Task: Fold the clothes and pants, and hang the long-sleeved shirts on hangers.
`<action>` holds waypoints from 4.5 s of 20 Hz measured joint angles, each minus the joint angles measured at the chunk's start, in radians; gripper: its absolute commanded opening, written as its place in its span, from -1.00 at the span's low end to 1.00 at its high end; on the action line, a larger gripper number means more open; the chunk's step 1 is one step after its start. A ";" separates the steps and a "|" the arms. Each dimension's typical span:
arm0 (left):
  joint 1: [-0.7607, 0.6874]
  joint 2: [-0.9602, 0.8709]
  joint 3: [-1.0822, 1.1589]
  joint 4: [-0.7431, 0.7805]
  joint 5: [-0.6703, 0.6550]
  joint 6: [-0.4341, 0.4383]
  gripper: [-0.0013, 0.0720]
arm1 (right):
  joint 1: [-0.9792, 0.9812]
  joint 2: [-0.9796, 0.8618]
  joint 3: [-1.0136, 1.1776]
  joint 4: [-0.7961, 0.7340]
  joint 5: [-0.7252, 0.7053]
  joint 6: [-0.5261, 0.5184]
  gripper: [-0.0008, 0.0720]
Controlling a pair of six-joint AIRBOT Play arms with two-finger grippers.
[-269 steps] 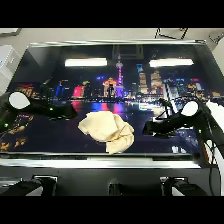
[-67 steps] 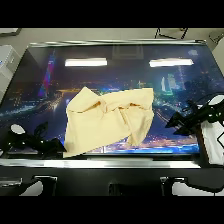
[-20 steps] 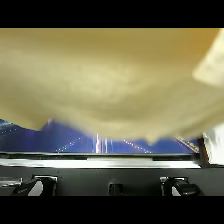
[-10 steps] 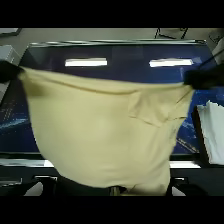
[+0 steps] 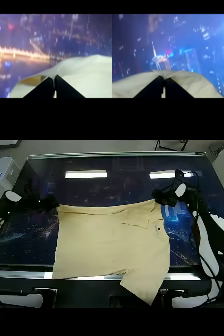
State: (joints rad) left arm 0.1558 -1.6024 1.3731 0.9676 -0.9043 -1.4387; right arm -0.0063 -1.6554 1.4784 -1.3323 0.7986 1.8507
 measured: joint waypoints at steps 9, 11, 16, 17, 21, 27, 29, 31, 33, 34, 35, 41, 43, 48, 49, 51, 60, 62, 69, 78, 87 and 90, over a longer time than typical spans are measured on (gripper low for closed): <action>-0.095 -0.166 0.177 -0.033 0.173 0.047 -0.90 | -0.101 -0.059 0.000 0.054 -0.119 0.043 -0.89; -0.101 -0.183 0.184 -0.034 0.176 0.050 -0.90 | -0.105 -0.069 -0.001 0.058 -0.088 0.043 -0.89; -0.030 -0.156 0.193 -0.021 -0.034 0.054 -0.90 | -0.148 -0.010 0.029 0.057 0.121 -0.044 -0.89; -0.008 -0.147 0.193 -0.004 -0.119 0.055 -0.90 | -0.160 0.011 0.033 0.053 0.198 -0.067 -0.89; 0.053 -0.129 0.156 0.074 -0.463 0.055 -0.90 | -0.174 0.067 -0.006 0.020 0.523 -0.131 -0.89; 0.069 -0.125 0.055 0.113 -0.630 0.075 -0.90 | -0.164 0.083 -0.162 0.009 0.641 -0.146 -0.89; 0.071 -0.127 0.039 0.116 -0.639 0.079 -0.90 | -0.163 0.084 -0.180 0.017 0.639 -0.141 -0.89; 0.071 -0.135 0.027 0.119 -0.642 0.082 -0.90 | -0.163 0.085 -0.190 0.021 0.636 -0.137 -0.88; 0.071 -0.143 0.021 0.120 -0.647 0.085 -0.54 | -0.163 0.085 -0.194 0.021 0.634 -0.132 -0.76; 0.072 -0.145 0.021 0.121 -0.649 0.086 0.00 | -0.163 0.085 -0.195 0.021 0.632 -0.130 -0.08; 0.074 -0.145 0.024 0.122 -0.652 0.086 0.40 | -0.165 0.085 -0.192 0.022 0.629 -0.130 0.36; 0.147 -0.079 0.023 0.130 -0.729 0.089 0.42 | -0.286 0.113 -0.143 0.065 0.774 -0.173 0.51; 0.178 -0.013 -0.076 0.145 -0.729 0.098 0.39 | -0.318 0.157 -0.200 0.035 0.815 -0.201 0.56; 0.242 0.195 -0.475 0.162 -0.611 0.179 0.39 | -0.345 0.277 -0.406 -0.040 0.808 -0.250 0.56; 0.249 0.221 -0.536 0.162 -0.592 0.193 0.30 | -0.347 0.291 -0.433 -0.047 0.801 -0.254 0.56; 0.257 0.255 -0.632 0.162 -0.558 0.216 0.21 | -0.349 0.309 -0.463 -0.049 0.797 -0.262 0.55; 0.262 0.291 -0.795 0.076 -0.475 0.249 0.02 | -0.351 0.327 -0.494 -0.006 0.791 -0.270 0.54; 0.250 0.291 -0.815 0.055 -0.453 0.248 -0.76 | -0.351 0.329 -0.497 -0.003 0.796 -0.271 0.54; 0.237 0.291 -0.842 0.038 -0.438 0.243 -0.90 | -0.351 0.428 -0.746 0.021 0.715 -0.300 0.57; 0.237 0.294 -0.845 0.034 -0.436 0.243 -0.90 | -0.351 0.466 -0.990 0.170 0.577 -0.349 -0.89; 0.231 0.311 -0.634 0.014 -0.512 0.224 -0.90 | -0.349 0.441 -0.693 0.256 0.667 -0.364 -0.89; 0.200 0.223 -0.460 0.000 -0.521 0.195 -0.90 | -0.320 0.333 -0.478 0.269 0.658 -0.336 -0.89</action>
State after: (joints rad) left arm 0.3561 -1.3796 0.9127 0.9672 -1.4250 -1.2438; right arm -0.3260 -1.3224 1.0004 -1.0634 1.4570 1.5146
